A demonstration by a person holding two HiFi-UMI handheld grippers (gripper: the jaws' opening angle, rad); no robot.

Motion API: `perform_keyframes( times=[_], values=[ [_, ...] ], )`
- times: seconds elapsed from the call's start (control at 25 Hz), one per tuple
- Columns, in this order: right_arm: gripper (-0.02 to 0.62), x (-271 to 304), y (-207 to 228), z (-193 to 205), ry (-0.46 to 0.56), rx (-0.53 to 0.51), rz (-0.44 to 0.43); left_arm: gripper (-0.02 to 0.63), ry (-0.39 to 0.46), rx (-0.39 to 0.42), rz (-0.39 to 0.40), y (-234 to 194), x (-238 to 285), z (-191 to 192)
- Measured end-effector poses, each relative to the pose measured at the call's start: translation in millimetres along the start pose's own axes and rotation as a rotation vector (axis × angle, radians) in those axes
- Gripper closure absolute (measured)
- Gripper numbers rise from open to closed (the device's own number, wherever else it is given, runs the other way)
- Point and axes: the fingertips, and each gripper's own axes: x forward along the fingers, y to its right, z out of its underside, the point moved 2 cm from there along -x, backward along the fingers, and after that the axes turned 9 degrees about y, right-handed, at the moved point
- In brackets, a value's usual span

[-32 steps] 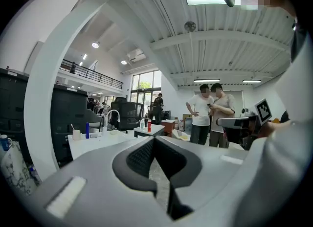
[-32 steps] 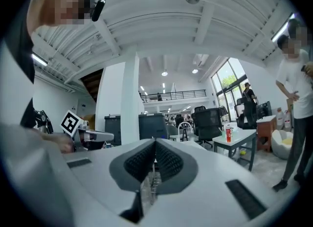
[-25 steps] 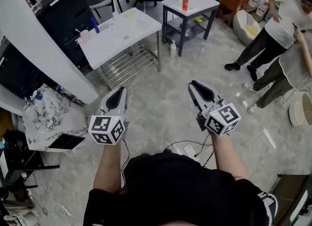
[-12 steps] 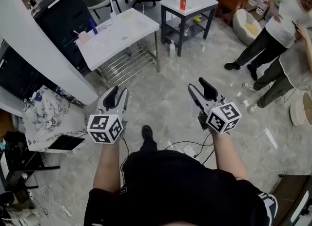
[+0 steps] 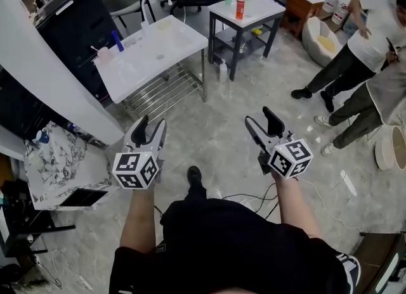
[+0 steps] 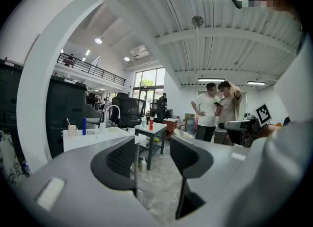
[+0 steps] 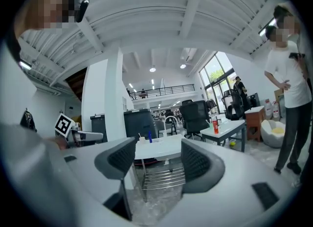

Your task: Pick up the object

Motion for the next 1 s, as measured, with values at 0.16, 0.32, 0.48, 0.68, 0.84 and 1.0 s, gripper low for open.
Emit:
perform_keyframes(
  times=[0.16,0.32,0.48,0.68,0.84,1.0],
  values=[
    [0.337,45,13,10,-0.03,-0.001,0.0,0.385,-0.023,-0.01,0.01,-30,37,11],
    [0.337,97,26,27,-0.07,0.011,-0.002,0.383,-0.049,-0.025,0.044,-64,78,24],
    [0.337,149,37,35,-0.092,0.012,0.004,0.383,-0.045,-0.024,0.074,-100,118,21],
    [0.337,211,40,35,-0.104,0.005,0.01,0.385,0.014,-0.05,0.111,-145,150,2],
    [0.337,245,39,31,-0.104,0.006,0.018,0.433,0.06,-0.108,0.158,-169,159,-11],
    [0.337,267,32,23,-0.101,-0.007,0.013,0.434,0.086,-0.074,0.119,-196,163,-22]
  ],
)
